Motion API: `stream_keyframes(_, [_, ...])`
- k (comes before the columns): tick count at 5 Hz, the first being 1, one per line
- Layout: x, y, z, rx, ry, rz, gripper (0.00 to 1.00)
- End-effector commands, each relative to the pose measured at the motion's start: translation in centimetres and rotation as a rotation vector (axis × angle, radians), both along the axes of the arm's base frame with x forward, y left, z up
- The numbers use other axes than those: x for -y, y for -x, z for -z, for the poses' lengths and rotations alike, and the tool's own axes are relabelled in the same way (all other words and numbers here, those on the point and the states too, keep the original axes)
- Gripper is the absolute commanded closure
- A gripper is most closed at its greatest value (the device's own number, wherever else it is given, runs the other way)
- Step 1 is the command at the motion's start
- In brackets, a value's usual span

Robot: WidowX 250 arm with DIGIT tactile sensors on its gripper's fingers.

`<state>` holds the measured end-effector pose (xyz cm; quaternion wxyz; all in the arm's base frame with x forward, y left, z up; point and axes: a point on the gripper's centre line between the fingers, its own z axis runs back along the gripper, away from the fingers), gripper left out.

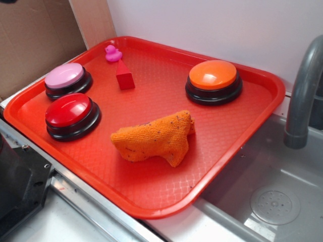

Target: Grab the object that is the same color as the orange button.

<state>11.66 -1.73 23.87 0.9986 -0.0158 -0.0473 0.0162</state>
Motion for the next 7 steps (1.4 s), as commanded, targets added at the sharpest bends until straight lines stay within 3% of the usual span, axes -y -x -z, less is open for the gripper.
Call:
stream_keyframes(1, [0.0, 0.0, 0.0, 0.000, 0.000, 0.000, 0.00])
stream_keyframes(2, [1.1, -3.1, 1.3, -0.030, -0.018, 0.072, 0.00])
stream_keyframes(3, [4.5, -5.3, 3.0, -0.077, -0.031, 0.205, 0.00])
stream_keyframes(4, [7.9, -6.0, 5.1, -0.110, -0.039, 0.362, 0.00])
stream_keyframes(5, [9.4, -4.2, 7.8, -0.143, -0.063, 0.470, 0.00])
stream_keyframes(7, [8.0, -4.5, 14.2, -0.238, -0.060, 0.462, 0.00])
